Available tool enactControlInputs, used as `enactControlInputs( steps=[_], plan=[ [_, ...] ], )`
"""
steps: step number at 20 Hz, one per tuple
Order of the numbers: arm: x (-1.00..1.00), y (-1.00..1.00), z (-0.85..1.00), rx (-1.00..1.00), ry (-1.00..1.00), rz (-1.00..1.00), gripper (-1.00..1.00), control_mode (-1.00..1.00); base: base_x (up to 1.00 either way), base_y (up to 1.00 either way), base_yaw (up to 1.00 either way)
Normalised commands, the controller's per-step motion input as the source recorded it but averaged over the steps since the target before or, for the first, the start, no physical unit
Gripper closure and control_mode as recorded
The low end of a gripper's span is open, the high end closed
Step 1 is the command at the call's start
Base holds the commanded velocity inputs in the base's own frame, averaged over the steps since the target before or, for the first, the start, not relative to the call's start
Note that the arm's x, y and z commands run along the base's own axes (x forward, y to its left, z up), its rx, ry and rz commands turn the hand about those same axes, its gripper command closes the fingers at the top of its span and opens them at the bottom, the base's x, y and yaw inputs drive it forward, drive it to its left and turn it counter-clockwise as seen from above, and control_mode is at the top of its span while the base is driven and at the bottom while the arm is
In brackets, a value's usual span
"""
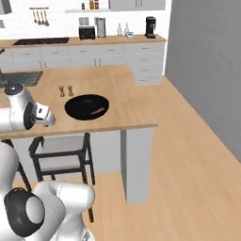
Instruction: Place one bun and one sausage from the bowl on each plate.
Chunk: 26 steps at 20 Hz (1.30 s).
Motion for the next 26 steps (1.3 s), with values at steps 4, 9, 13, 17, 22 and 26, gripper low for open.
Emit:
enactControlInputs(
  steps=[4, 9, 13, 17, 22, 26],
  plan=[
    [0.00, 0.00, 0.00, 0.00, 0.00, 0.00, -1.00, 1.00, 1.00, -1.00, 0.00],
    [0.00, 0.00, 0.00, 0.00, 0.00, 0.00, -1.00, 1.00, 0.89, -0.34, 0.24],
    [0.00, 0.00, 0.00, 0.00, 0.00, 0.00, -1.00, 1.00, 0.58, 0.29, 0.26],
    [0.00, 0.00, 0.00, 0.00, 0.00, 0.00, -1.00, 1.00, 0.65, 0.02, 0.02],
    [0.15, -0.01, -0.29, 0.00, 0.14, -0.08, -1.00, -1.00, 0.22, -0.01, -0.01],
    [0.44, -0.11, -0.63, 0.00, 0.27, -0.26, -1.00, -1.00, 0.00, 0.00, 0.00]
  ],
)
